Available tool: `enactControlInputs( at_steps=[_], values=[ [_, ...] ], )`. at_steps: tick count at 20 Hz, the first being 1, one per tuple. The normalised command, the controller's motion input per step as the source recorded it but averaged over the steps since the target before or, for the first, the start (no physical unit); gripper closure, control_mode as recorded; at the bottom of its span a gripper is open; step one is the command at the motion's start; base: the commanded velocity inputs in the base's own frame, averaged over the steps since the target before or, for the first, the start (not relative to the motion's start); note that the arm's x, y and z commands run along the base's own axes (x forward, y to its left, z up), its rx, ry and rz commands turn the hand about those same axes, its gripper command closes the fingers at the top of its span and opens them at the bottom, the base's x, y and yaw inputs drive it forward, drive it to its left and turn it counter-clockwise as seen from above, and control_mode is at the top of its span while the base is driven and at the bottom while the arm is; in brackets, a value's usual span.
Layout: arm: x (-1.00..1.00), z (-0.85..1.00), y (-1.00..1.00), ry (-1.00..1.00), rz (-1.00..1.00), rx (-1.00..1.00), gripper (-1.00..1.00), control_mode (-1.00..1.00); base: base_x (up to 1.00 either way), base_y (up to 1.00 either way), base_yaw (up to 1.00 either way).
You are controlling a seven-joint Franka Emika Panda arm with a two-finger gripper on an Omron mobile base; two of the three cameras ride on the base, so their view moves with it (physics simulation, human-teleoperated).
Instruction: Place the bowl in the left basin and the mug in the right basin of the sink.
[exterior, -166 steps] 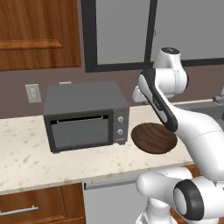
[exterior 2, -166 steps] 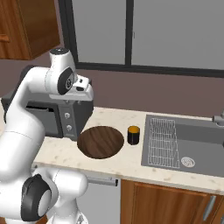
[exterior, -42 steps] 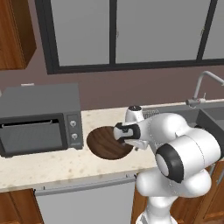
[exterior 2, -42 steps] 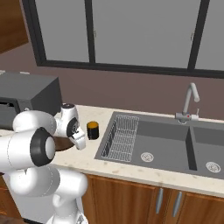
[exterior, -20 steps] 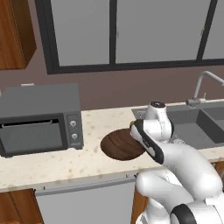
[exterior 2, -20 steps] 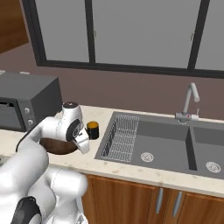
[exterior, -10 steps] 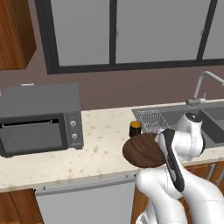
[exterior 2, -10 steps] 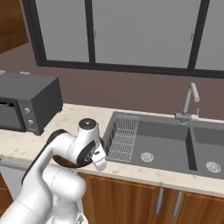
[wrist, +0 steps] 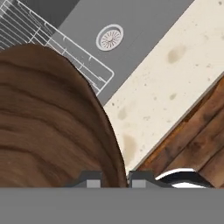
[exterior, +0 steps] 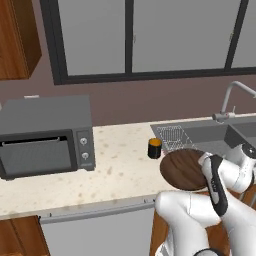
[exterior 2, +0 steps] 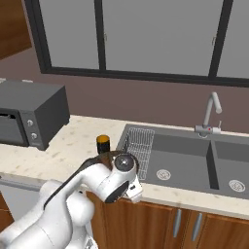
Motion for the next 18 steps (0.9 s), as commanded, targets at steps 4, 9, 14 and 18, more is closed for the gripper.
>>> enactControlInputs(
  at_steps=[4,9,14,18],
  values=[
    [0.38,0.56,-0.68,0.07,-0.05,0.13,1.0,-1.0,0.0,0.0,0.0],
    [0.37,0.63,-0.65,0.18,-0.04,0.08,1.0,-1.0,0.0,0.0,0.0],
    [0.26,0.28,-0.76,0.02,-0.06,0.16,1.0,-1.0,0.0,0.0,0.0],
    [0.18,0.19,-0.81,-0.15,-0.05,0.2,1.0,-1.0,0.0,0.0,0.0]
  ],
)
